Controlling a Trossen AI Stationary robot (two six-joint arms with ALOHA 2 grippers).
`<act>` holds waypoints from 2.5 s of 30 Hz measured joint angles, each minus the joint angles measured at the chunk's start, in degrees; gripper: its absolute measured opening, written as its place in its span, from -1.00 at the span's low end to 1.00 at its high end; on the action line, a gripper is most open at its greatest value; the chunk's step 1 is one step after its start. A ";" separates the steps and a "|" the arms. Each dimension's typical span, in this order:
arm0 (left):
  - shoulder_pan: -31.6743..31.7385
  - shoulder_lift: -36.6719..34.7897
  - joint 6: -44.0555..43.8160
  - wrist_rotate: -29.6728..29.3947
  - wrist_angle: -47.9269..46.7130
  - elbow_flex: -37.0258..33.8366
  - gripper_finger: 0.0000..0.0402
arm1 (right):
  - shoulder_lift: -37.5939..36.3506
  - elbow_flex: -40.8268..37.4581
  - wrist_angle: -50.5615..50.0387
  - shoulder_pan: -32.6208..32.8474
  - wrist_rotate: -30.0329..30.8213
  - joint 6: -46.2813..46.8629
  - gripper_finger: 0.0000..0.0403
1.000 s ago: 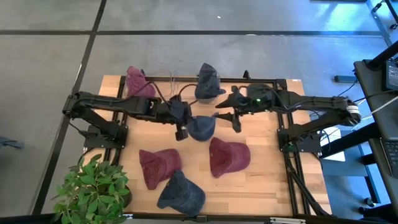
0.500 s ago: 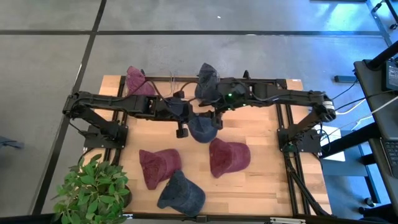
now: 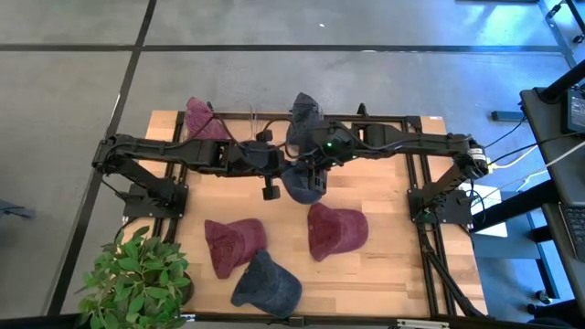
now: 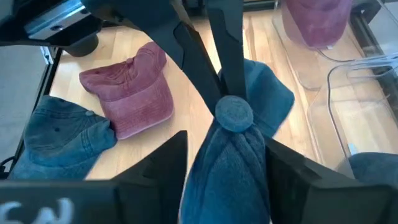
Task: Pick & Place hat
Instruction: Put the top blue cap into the right transparent bin
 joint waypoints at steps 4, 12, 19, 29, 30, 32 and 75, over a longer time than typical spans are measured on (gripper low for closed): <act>-0.01 0.00 -0.12 0.02 -0.47 0.00 -0.98 | -0.06 0.00 -0.08 0.00 0.02 0.14 -0.44; -0.03 -0.04 -1.63 0.41 -0.56 0.00 -0.84 | -0.22 0.00 -0.39 0.00 0.07 0.26 -0.93; -0.01 -1.11 -5.77 1.83 -3.03 0.00 -0.54 | -0.22 -0.04 -0.93 0.00 0.11 0.53 -0.96; -0.03 -6.56 -16.07 -7.64 -5.28 -0.74 -0.14 | -2.43 -0.07 1.08 -3.13 11.66 7.33 -0.96; -0.03 -7.19 -16.97 -10.05 -5.44 -1.35 -0.14 | -2.67 -0.07 2.09 -3.81 13.63 8.79 -0.96; -0.01 -8.24 -18.81 -14.16 -5.39 -2.94 -0.13 | -2.84 -0.09 5.16 -5.42 17.64 10.78 -0.96; -0.01 -10.49 -18.28 -16.18 -5.45 -7.48 -0.16 | 17.92 -0.13 20.20 -13.18 41.52 24.25 -0.95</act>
